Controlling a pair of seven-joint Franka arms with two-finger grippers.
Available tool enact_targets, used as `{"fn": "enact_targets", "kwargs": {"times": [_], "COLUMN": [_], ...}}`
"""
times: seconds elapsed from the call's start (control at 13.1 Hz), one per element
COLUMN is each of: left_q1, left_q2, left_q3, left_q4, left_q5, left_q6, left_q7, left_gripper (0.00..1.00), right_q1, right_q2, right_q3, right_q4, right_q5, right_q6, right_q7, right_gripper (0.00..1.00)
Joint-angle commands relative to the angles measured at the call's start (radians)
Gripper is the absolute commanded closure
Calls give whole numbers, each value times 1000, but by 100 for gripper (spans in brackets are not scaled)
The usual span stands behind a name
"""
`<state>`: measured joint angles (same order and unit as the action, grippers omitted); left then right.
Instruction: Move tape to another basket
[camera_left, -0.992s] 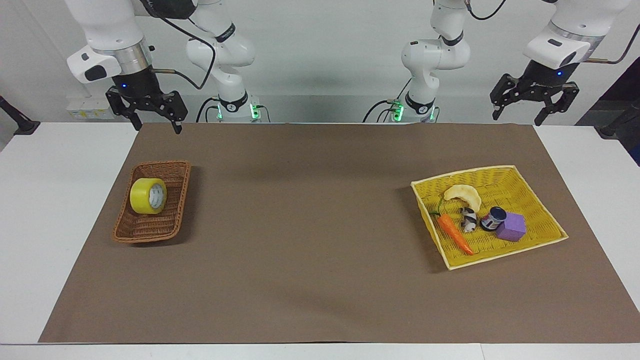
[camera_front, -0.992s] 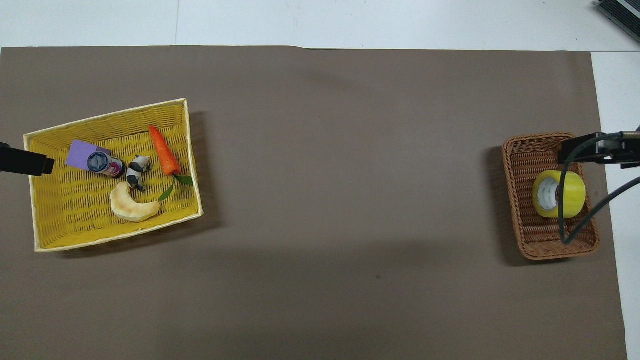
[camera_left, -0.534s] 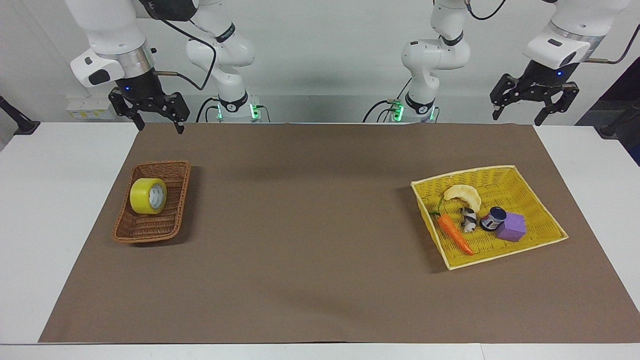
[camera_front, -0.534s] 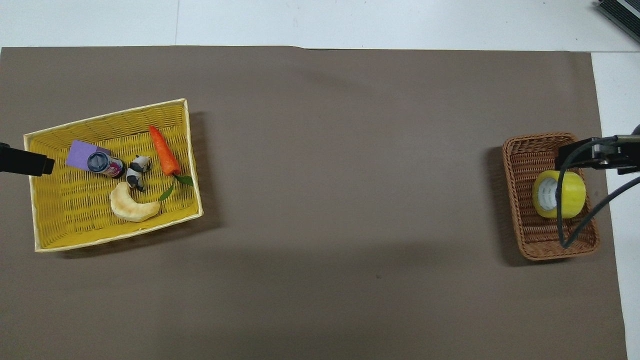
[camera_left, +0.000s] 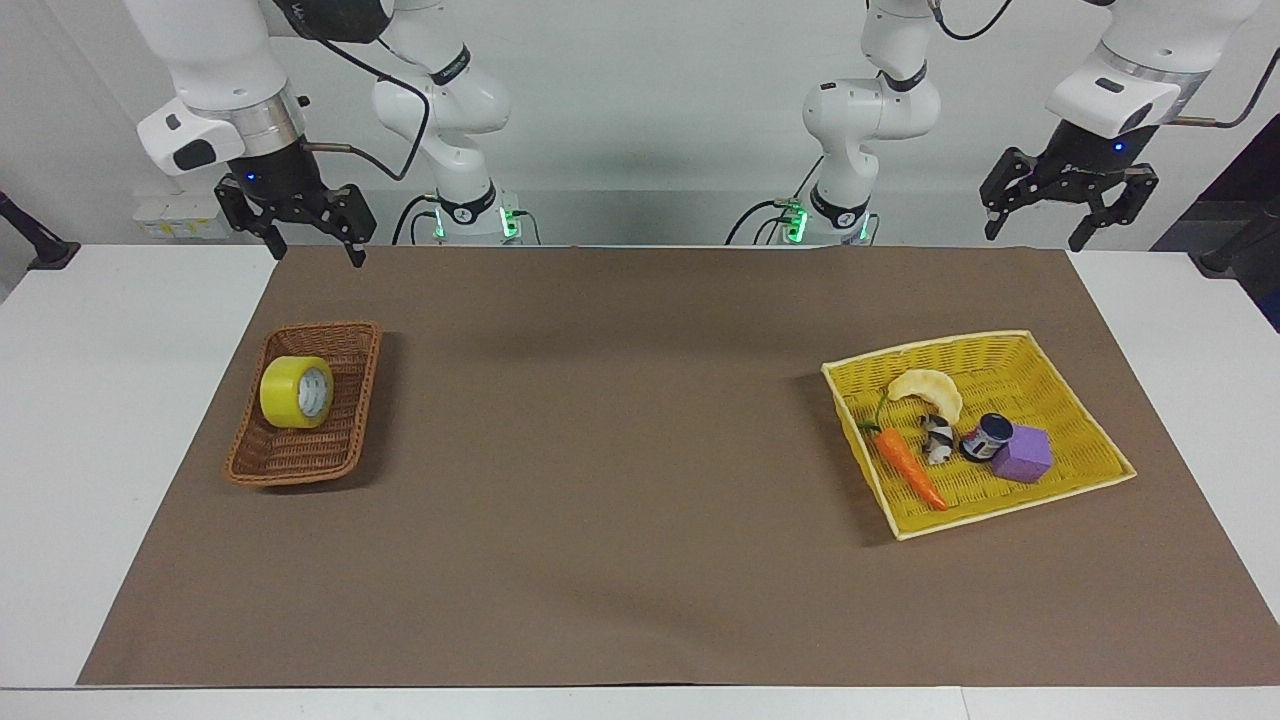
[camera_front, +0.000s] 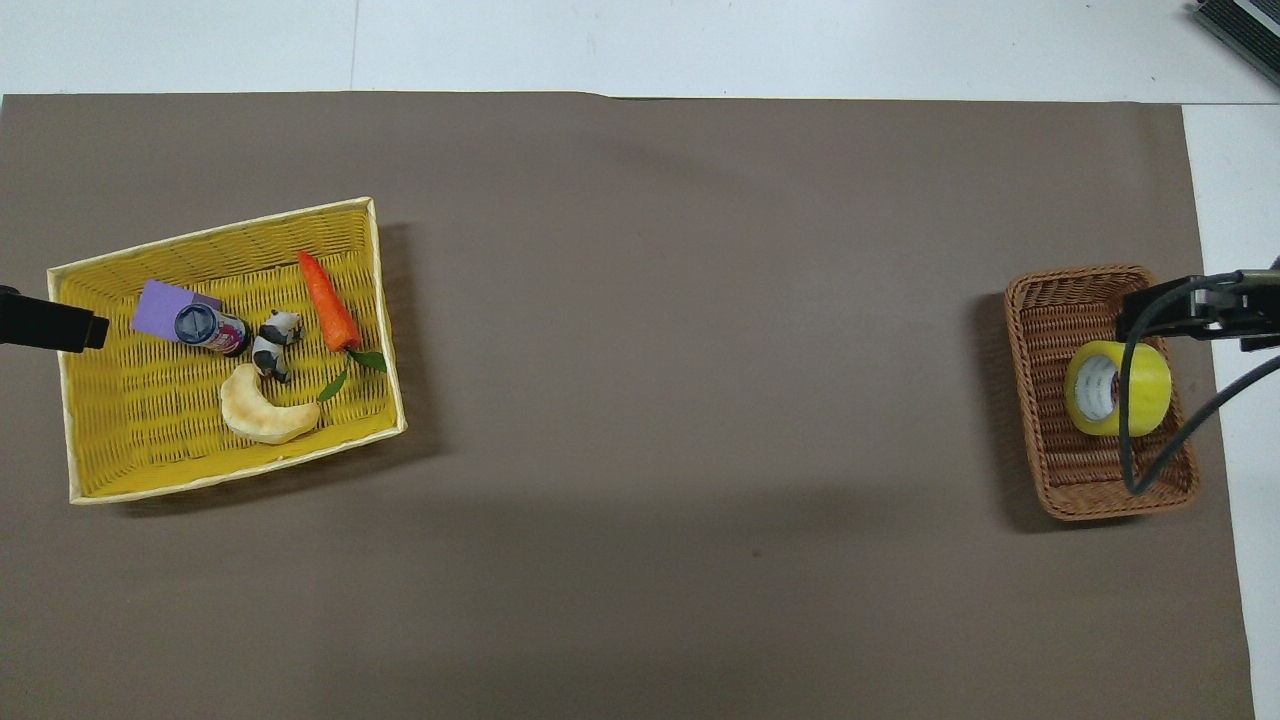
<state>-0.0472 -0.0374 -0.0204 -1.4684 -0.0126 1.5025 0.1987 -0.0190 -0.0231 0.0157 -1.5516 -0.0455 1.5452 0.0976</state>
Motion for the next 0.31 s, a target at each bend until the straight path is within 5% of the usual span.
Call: {"fn": "enact_targets", "kwargs": {"times": [0.0, 0.23], "left_q1": [6, 6], "left_q2": [-7, -7], "left_q3": [-4, -4], "left_q4": [7, 7], "left_q5": [14, 14], "left_q6": [-16, -18], "left_q7": [5, 5], "left_gripper": [0, 0], "right_q1": [-6, -6], "right_q2": [3, 0], "right_q3": [-2, -2], "right_q4": [10, 5], "right_q5": [3, 4], "right_q6": [-13, -20], "right_q7": [-9, -10], "right_gripper": [0, 0]}}
